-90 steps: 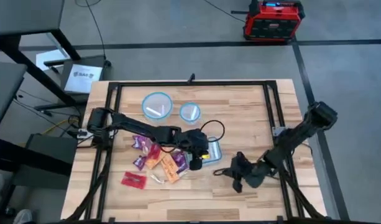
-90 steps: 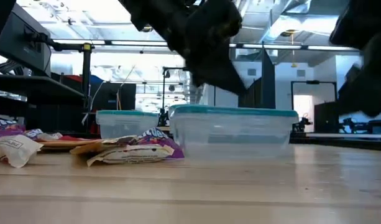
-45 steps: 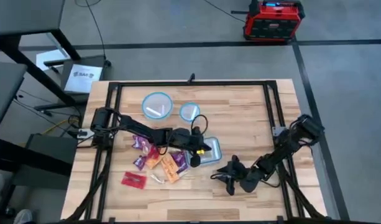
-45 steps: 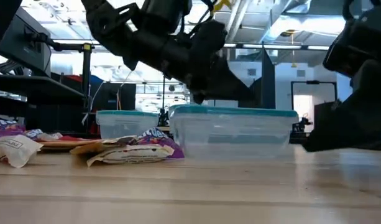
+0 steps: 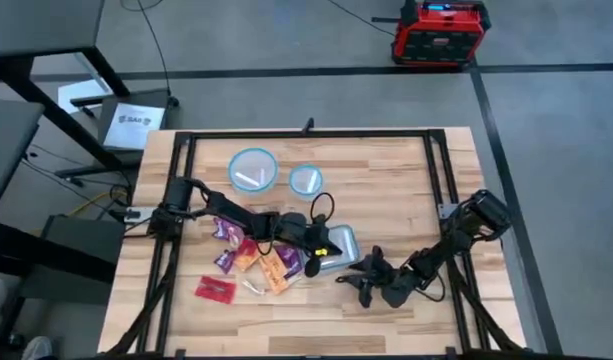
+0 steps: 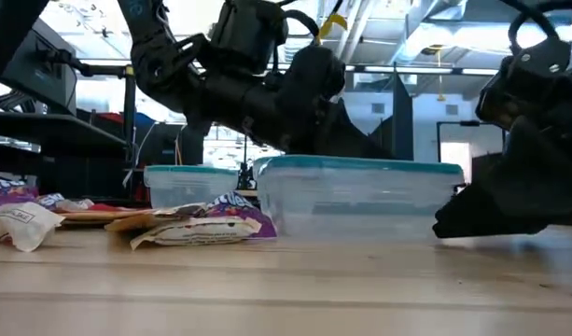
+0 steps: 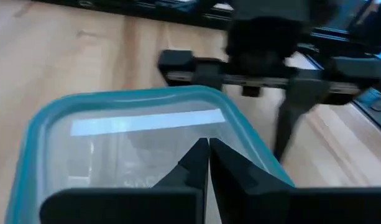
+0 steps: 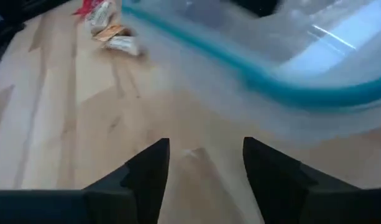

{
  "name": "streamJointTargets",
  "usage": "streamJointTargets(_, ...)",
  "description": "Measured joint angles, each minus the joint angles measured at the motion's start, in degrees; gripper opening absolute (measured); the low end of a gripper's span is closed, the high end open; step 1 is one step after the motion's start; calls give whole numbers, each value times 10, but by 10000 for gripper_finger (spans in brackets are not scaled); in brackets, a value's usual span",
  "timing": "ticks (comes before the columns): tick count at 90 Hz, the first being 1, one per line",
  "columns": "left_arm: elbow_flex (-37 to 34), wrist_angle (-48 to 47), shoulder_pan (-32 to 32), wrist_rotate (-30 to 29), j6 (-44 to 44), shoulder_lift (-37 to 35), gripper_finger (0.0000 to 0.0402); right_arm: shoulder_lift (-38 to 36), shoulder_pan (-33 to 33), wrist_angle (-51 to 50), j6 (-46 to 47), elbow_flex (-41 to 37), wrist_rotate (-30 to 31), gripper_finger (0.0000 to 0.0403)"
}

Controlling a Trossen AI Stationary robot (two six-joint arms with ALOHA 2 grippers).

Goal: Sort candy
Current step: Open the top right transparent bin

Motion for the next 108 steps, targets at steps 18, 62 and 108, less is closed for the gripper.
streamJointTargets(18, 0, -4, 0, 6, 12, 0, 0, 0, -7, 209, -56, -74, -14, 193)
streamJointTargets(62, 19, -28, 0, 4, 15, 34, 0, 41, -67, 297, -135, -60, -114, 185)
streamJointTargets(108, 38, -90, -9, 3, 40, 46, 0, 125, -85, 484, -130, -67, -185, 164)
